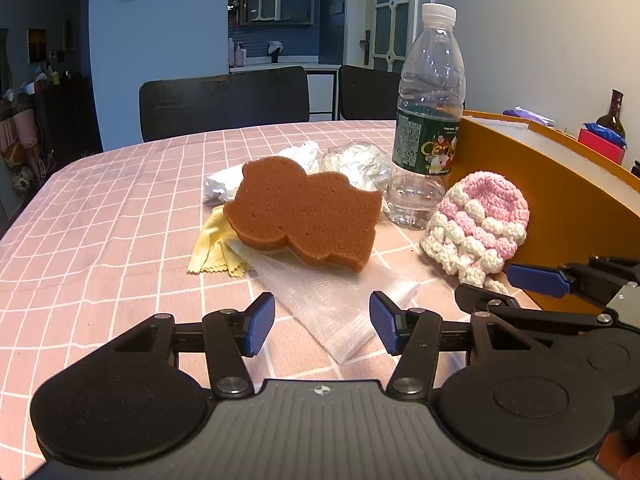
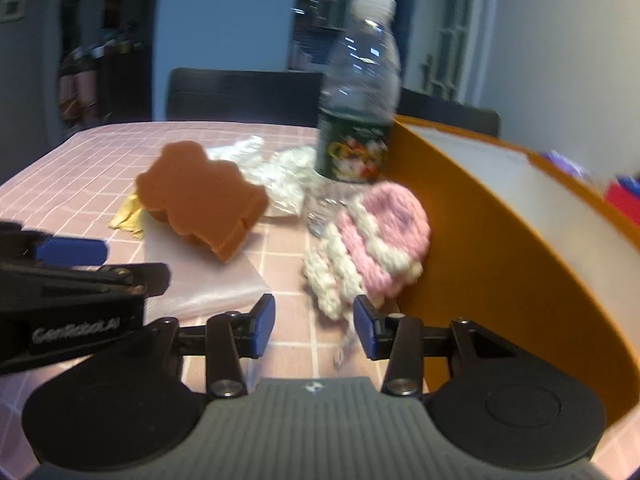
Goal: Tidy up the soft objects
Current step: 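Close the right tool on the pink-and-white crocheted hat, then grasp the brown bear-shaped sponge with the left tool while the right tool lifts the hat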
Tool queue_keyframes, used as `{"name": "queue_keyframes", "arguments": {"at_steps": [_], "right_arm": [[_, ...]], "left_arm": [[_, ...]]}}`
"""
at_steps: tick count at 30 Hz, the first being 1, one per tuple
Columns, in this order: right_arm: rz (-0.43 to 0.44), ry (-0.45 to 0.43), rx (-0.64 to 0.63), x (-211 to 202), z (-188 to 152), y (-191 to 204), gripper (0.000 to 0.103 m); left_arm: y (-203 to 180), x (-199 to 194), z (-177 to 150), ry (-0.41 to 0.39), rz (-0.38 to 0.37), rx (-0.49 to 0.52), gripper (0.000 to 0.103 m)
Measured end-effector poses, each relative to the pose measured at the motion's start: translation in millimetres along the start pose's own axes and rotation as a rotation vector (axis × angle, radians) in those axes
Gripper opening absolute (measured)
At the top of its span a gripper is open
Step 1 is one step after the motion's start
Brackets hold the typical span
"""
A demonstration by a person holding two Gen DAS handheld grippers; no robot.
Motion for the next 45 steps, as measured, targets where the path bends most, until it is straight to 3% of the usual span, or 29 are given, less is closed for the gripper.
{"name": "queue_keyframes", "arguments": {"at_steps": [5,10,23,25,27,28,29,32,35,38,45], "right_arm": [[-0.042,0.010,0.187,5,-1,-16,0.058],[-0.039,-0.005,0.350,8,2,-26,0.059],[0.002,0.020,0.460,35,10,-30,0.058],[0.001,0.014,0.449,37,11,-30,0.055],[0.000,0.004,0.437,38,12,-31,0.035],[0.011,0.003,0.429,38,12,-32,0.034],[0.014,-0.002,0.415,38,13,-31,0.022],[0.077,-0.025,0.339,31,15,-23,0.010],[0.198,-0.057,0.299,22,21,-14,0.008],[0.276,-0.072,0.248,16,26,-5,0.007],[0.449,-0.056,0.227,3,34,11,0.007]], "left_arm": [[9,-1,-5,0.009,0.016,-0.039,0.065],[15,0,-2,0.004,0.021,-0.074,0.065],[8,12,10,0.011,0.008,-0.088,0.065],[9,13,13,0.009,0.007,-0.098,0.065],[9,13,15,0.006,0.007,-0.104,0.065],[9,14,17,0.005,0.007,-0.107,0.065],[9,14,18,0.003,0.007,-0.109,0.065],[7,17,21,0.006,-0.004,-0.122,0.065],[4,19,21,0.008,-0.013,-0.133,0.063],[9,18,21,0.007,0.029,-0.138,0.063],[24,4,20,0.004,0.051,-0.166,0.063]]}}
Point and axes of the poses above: each gripper's, at about its wrist camera, not at the fingertips, and x roughly the way its jaws point, y to its left, z to its top, the point moved 9 cm from there along x, roughly the way its jaws point, and after that the axes turned 5 degrees about y, right-handed, at the moved point
